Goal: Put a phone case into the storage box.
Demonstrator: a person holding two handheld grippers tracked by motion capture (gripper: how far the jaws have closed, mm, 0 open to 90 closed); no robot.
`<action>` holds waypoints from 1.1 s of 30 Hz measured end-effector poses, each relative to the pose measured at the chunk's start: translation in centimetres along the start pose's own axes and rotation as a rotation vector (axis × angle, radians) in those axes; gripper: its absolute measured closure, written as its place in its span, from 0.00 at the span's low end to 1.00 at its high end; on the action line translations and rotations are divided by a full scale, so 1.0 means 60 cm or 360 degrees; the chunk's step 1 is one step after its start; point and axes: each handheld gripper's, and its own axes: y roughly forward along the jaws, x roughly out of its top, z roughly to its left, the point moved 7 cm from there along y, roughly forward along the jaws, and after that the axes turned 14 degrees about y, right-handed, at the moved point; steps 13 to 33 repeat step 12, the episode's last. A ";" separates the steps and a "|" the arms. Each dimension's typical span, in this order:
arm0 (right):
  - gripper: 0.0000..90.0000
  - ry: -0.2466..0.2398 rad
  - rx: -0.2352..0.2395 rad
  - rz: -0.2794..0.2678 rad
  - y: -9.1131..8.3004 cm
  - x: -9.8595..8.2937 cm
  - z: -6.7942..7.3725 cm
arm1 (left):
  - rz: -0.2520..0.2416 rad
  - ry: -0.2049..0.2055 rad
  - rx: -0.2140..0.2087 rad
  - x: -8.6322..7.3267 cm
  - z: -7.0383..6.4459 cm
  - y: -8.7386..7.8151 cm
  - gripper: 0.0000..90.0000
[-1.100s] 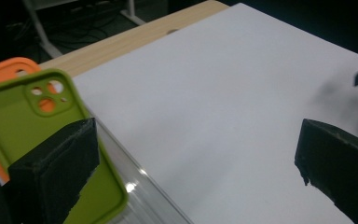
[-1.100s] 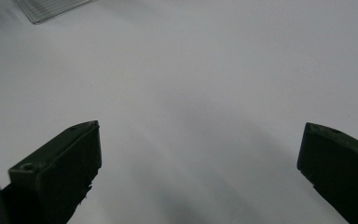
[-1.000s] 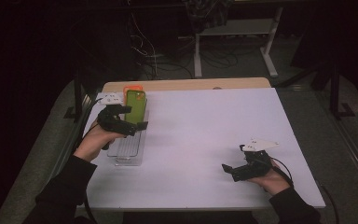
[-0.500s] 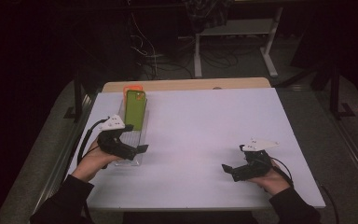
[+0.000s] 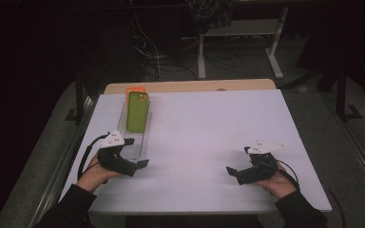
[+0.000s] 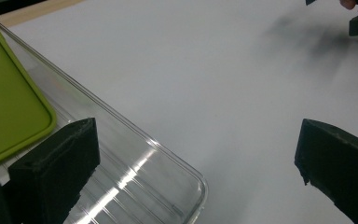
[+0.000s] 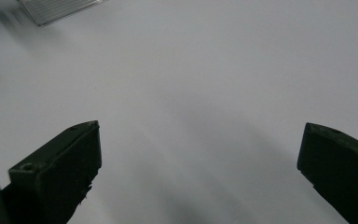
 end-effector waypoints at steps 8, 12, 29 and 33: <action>0.00 -0.0007 0.0000 -0.0006 -0.001 0.001 0.002 | 0.0014 0.0001 -0.0024 -0.004 -0.007 0.006 0.00; 0.00 -0.0012 -0.0002 -0.0010 -0.002 0.001 0.002 | 0.0001 -0.0010 -0.0022 -0.004 -0.005 0.005 0.00; 0.00 -0.0012 -0.0002 -0.0010 -0.002 0.001 0.002 | 0.0001 -0.0010 -0.0022 -0.004 -0.005 0.005 0.00; 0.00 -0.0012 -0.0002 -0.0010 -0.002 0.001 0.002 | 0.0001 -0.0010 -0.0022 -0.004 -0.005 0.005 0.00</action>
